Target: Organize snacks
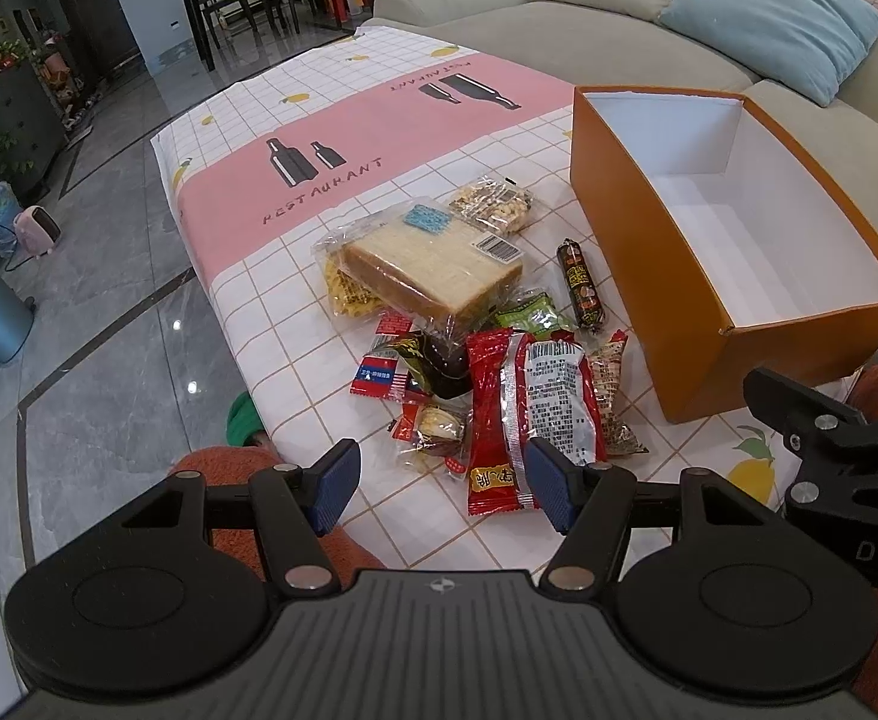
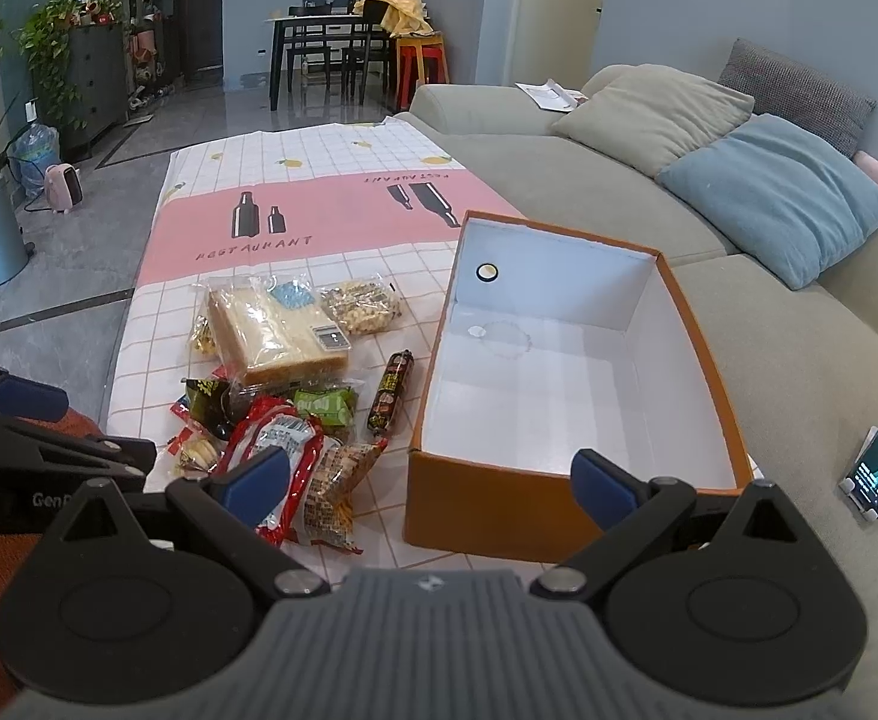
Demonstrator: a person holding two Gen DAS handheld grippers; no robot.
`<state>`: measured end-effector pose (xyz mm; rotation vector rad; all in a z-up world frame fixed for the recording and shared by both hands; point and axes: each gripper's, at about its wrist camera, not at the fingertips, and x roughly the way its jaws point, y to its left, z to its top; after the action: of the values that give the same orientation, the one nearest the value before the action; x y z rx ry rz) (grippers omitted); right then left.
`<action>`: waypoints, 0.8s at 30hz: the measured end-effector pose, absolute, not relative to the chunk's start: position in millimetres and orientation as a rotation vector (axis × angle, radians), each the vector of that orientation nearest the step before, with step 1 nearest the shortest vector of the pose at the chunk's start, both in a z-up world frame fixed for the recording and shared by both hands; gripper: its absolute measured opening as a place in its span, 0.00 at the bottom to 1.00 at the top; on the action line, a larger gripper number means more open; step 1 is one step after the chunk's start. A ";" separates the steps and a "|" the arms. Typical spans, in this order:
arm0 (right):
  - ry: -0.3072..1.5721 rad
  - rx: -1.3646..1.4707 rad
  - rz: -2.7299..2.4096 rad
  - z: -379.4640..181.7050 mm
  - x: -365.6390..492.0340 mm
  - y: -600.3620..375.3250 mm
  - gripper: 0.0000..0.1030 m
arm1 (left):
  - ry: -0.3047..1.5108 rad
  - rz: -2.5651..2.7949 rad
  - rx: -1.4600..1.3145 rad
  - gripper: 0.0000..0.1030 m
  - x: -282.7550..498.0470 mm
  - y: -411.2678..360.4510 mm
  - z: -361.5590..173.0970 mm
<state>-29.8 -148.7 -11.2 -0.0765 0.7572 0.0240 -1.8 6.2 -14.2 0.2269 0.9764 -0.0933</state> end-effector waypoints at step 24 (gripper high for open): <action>0.771 -0.072 0.020 -13.6 -27.0 -150.2 0.95 | 0.979 -0.103 0.225 0.72 -4.7 4.9 -16.5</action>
<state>-27.0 -150.2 -13.6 -0.0717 0.7708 0.0204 -4.7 4.9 -16.5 0.2252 0.9788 -0.1034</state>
